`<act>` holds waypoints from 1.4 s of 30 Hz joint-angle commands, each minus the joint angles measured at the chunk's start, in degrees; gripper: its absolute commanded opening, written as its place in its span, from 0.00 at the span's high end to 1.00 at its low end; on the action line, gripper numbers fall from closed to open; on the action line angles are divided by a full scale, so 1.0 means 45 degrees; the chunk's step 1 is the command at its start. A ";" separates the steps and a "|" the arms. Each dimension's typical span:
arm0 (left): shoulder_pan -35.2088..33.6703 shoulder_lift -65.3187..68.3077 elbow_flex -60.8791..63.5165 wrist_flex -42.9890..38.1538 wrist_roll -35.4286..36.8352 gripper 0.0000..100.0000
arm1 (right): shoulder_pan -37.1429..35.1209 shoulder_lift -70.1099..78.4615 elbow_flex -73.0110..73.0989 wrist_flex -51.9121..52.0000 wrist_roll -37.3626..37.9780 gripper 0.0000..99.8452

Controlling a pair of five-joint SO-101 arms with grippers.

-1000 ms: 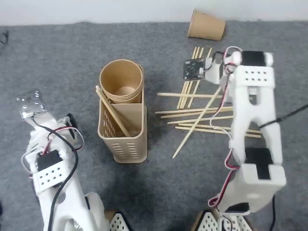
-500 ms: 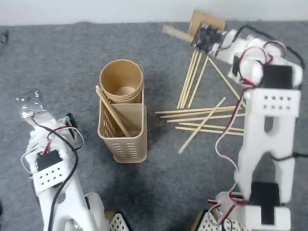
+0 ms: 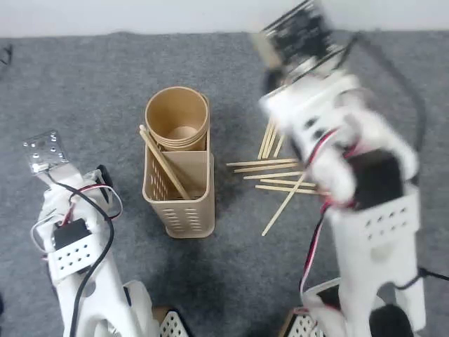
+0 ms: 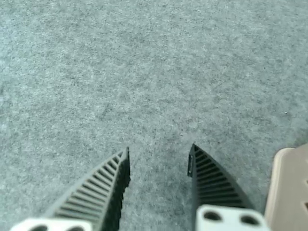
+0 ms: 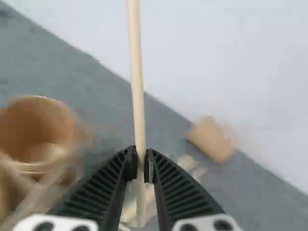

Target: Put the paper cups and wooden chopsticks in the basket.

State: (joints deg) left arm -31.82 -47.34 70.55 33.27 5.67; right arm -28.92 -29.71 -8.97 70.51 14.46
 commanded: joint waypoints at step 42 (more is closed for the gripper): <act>0.0117 -0.0176 -0.0107 -0.0274 -0.0039 0.81 | -0.5226 -0.1436 1.0198 -0.9602 -0.0586 0.99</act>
State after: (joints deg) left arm -31.82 -47.34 70.55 33.27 5.67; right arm -53.45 -36.75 35.16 31.38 11.03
